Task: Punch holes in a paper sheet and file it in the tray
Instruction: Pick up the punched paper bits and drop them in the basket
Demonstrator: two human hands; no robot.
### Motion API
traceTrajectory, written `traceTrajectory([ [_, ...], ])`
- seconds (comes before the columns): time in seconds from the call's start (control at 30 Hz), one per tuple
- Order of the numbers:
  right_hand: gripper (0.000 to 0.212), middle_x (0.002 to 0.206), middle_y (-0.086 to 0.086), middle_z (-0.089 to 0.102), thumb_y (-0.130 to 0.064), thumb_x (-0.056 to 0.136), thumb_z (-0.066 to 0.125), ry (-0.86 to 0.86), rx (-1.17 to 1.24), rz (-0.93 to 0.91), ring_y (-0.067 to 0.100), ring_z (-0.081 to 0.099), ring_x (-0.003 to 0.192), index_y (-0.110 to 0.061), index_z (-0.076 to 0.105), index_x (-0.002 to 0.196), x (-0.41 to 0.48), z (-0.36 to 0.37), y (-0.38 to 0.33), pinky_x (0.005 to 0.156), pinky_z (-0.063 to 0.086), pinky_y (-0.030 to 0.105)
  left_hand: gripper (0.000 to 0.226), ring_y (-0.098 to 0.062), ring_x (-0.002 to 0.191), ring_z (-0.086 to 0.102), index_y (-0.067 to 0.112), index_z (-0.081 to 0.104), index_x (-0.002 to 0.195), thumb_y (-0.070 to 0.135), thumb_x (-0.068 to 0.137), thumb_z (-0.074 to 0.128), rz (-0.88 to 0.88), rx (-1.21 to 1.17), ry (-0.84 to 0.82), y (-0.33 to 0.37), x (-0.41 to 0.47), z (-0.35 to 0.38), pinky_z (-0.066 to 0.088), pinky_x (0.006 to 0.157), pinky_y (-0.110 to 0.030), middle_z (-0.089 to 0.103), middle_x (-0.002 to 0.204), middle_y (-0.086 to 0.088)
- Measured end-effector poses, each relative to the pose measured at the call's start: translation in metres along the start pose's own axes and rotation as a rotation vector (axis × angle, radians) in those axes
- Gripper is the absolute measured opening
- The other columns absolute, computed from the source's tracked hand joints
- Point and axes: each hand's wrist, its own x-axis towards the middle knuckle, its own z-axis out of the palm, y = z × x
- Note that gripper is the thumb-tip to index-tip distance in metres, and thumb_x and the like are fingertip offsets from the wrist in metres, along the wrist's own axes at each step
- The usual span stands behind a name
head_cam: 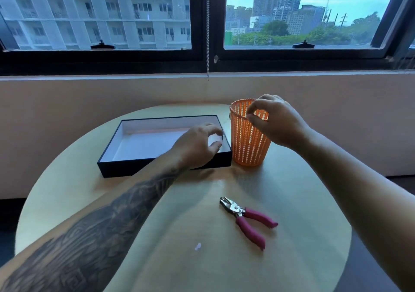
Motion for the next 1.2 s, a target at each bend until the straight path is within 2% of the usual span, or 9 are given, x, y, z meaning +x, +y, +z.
traceTrajectory([
  [0.17, 0.01, 0.101, -0.005, 0.068, -0.028, 0.091, 0.068, -0.119, 0.071, -0.109, 0.018, 0.059, 0.096, -0.023, 0.074, 0.098, -0.051, 0.035, -0.044, 0.087, 0.05, 0.04, 0.021, -0.011, 0.111, 0.06, 0.023, 0.07, 0.111, 0.029, 0.092, 0.063, -0.09, -0.045, -0.069, -0.025, -0.057, 0.011, 0.047, 0.093, -0.028, 0.066, 0.117, 0.009],
  [0.27, 0.011, 0.097, -0.008, 0.066, -0.029, 0.092, 0.066, -0.232, 0.101, -0.139, 0.012, 0.058, 0.088, -0.024, 0.073, 0.098, -0.087, 0.061, -0.07, 0.078, 0.051, 0.033, 0.021, -0.011, 0.11, 0.058, 0.025, 0.07, 0.109, 0.031, 0.092, 0.062, -0.145, -0.034, -0.1, -0.039, -0.089, 0.023, 0.046, 0.093, -0.03, 0.065, 0.118, 0.01],
  [0.4, 0.011, 0.09, -0.01, 0.061, -0.027, 0.092, 0.066, -0.38, 0.19, -0.094, 0.009, 0.055, 0.078, -0.022, 0.073, 0.097, -0.134, 0.087, -0.1, 0.069, 0.042, 0.02, 0.028, -0.019, 0.112, 0.058, 0.023, 0.071, 0.107, 0.034, 0.086, 0.058, -0.178, -0.014, -0.126, -0.046, -0.129, 0.038, 0.047, 0.094, -0.034, 0.065, 0.117, 0.006],
  [0.53, 0.012, 0.098, -0.01, 0.065, -0.033, 0.092, 0.063, -0.474, 0.124, -0.106, 0.011, 0.059, 0.087, -0.028, 0.073, 0.097, -0.161, 0.093, -0.112, 0.074, 0.049, 0.032, 0.029, -0.022, 0.121, 0.052, 0.02, 0.072, 0.111, 0.031, 0.089, 0.058, -0.137, 0.028, -0.034, -0.045, -0.156, 0.05, 0.041, 0.105, -0.039, 0.064, 0.128, -0.001],
  [0.67, 0.012, 0.102, -0.008, 0.067, -0.028, 0.092, 0.066, -0.468, 0.117, -0.082, 0.013, 0.061, 0.094, -0.024, 0.076, 0.096, -0.173, 0.093, -0.116, 0.08, 0.048, 0.029, 0.03, -0.021, 0.122, 0.052, 0.019, 0.071, 0.113, 0.031, 0.09, 0.056, -0.125, 0.047, 0.015, -0.043, -0.162, 0.054, 0.039, 0.106, -0.038, 0.064, 0.128, -0.001],
  [0.8, 0.01, 0.101, -0.008, 0.066, -0.031, 0.091, 0.067, -0.423, 0.112, -0.045, 0.013, 0.061, 0.094, -0.024, 0.075, 0.092, -0.185, 0.094, -0.12, 0.08, 0.051, 0.035, 0.026, -0.019, 0.126, 0.05, 0.021, 0.07, 0.112, 0.03, 0.091, 0.058, -0.131, 0.045, 0.046, -0.043, -0.164, 0.055, 0.036, 0.107, -0.035, 0.063, 0.129, 0.002],
  [0.93, 0.009, 0.101, -0.004, 0.067, -0.028, 0.092, 0.067, -0.379, 0.092, -0.065, 0.017, 0.061, 0.094, -0.023, 0.074, 0.092, -0.191, 0.095, -0.124, 0.076, 0.042, 0.026, 0.026, -0.018, 0.126, 0.049, 0.02, 0.07, 0.113, 0.029, 0.092, 0.058, -0.124, 0.048, 0.053, -0.042, -0.164, 0.055, 0.034, 0.105, -0.033, 0.063, 0.13, 0.002],
  [1.07, 0.011, 0.1, -0.004, 0.067, -0.031, 0.09, 0.067, -0.358, 0.08, -0.044, 0.02, 0.061, 0.097, -0.023, 0.075, 0.092, -0.193, 0.098, -0.128, 0.078, 0.051, 0.036, 0.027, -0.018, 0.127, 0.049, 0.019, 0.07, 0.114, 0.029, 0.093, 0.057, -0.126, 0.05, 0.055, -0.042, -0.164, 0.054, 0.033, 0.107, -0.034, 0.062, 0.131, 0.002],
  [1.2, 0.018, 0.092, -0.002, 0.065, -0.037, 0.091, 0.065, -0.31, 0.01, -0.012, 0.021, 0.059, 0.092, -0.023, 0.076, 0.091, -0.193, 0.1, -0.135, 0.073, 0.05, 0.037, 0.026, -0.018, 0.127, 0.05, 0.019, 0.071, 0.113, 0.029, 0.092, 0.058, -0.125, 0.043, 0.061, -0.042, -0.164, 0.054, 0.034, 0.107, -0.035, 0.063, 0.131, 0.002],
])
